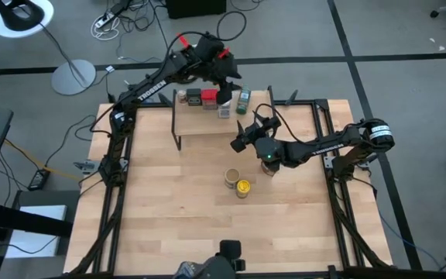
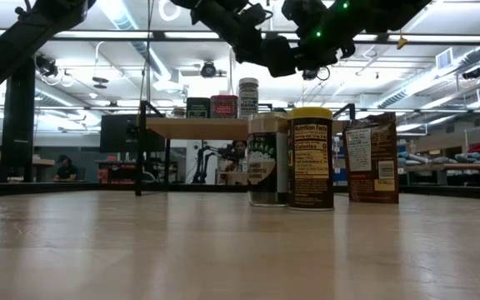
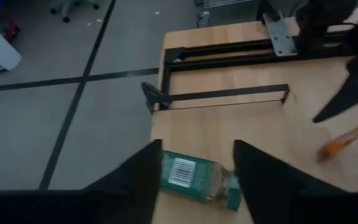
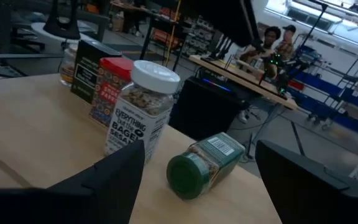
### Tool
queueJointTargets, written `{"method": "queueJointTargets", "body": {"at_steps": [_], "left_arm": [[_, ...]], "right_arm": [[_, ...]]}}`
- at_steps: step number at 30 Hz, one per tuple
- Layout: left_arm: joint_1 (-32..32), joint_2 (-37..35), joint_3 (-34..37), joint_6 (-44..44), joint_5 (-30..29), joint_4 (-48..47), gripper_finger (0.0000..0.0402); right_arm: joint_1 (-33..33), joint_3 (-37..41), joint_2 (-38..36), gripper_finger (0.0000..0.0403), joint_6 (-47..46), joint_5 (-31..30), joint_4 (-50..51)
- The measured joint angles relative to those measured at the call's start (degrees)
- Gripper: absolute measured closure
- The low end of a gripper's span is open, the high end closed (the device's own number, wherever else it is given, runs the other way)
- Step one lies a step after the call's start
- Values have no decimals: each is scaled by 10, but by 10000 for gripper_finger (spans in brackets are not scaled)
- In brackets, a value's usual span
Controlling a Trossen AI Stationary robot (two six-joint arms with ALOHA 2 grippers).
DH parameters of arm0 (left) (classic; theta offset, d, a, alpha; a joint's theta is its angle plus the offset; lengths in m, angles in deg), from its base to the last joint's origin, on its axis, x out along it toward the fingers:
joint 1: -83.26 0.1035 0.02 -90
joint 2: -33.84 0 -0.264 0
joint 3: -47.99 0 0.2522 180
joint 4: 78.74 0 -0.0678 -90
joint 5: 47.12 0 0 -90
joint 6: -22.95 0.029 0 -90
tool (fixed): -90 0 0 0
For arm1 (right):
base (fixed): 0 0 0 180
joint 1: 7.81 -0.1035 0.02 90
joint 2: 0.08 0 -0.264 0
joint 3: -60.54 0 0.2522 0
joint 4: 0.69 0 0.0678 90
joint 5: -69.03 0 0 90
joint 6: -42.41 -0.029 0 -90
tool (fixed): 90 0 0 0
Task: Shelf spices
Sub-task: Put the green seasoning bottle on the shelf
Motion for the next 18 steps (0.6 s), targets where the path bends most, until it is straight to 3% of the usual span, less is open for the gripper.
{"method": "queueJointTargets", "body": {"at_steps": [4, 8, 14, 18], "left_arm": [[14, 0, 0, 3, 2, 8, 293], [28, 0, 1, 3, 29, 7, 384], [48, 0, 1, 3, 38, 7, 397], [58, 0, 1, 3, 38, 20, 398]], "right_arm": [[-2, 0, 0, 127, -49, 0, 47], [-2, 0, 0, 193, -115, 4, 103], [-5, 0, 0, 292, -158, 5, 122], [-12, 0, 0, 332, -178, 32, 122]]}}
